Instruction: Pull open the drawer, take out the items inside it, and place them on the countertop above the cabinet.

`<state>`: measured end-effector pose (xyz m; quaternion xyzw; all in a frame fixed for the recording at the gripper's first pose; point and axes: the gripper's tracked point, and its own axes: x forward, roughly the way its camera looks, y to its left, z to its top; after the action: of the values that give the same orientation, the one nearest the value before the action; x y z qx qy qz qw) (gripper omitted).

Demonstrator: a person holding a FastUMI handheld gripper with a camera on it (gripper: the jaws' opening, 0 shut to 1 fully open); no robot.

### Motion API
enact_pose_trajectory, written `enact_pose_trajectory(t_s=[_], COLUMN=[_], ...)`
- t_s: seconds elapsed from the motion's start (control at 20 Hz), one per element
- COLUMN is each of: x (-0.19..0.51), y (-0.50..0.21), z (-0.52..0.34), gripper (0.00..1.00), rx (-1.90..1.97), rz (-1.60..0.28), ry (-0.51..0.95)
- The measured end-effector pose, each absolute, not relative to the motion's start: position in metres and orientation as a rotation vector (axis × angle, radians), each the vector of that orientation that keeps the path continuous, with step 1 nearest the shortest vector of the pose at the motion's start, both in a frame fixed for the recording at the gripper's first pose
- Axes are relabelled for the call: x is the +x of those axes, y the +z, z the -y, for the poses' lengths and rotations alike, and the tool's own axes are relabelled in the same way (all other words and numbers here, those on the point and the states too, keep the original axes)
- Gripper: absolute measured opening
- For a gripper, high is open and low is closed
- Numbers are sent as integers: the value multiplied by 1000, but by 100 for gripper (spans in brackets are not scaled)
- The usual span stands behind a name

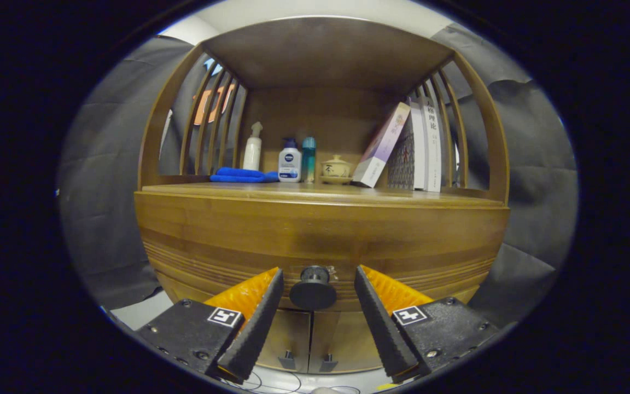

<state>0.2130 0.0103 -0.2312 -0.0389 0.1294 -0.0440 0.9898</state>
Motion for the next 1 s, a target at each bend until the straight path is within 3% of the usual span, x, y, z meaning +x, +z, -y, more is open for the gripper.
enact_pose_trajectory(t_s=[0.5, 1.0], x=[219, 214], y=[-240, -241], z=[-11, -12], gripper=[49, 39], rx=[-39, -30], rz=[-297, -329], ry=[-100, -94])
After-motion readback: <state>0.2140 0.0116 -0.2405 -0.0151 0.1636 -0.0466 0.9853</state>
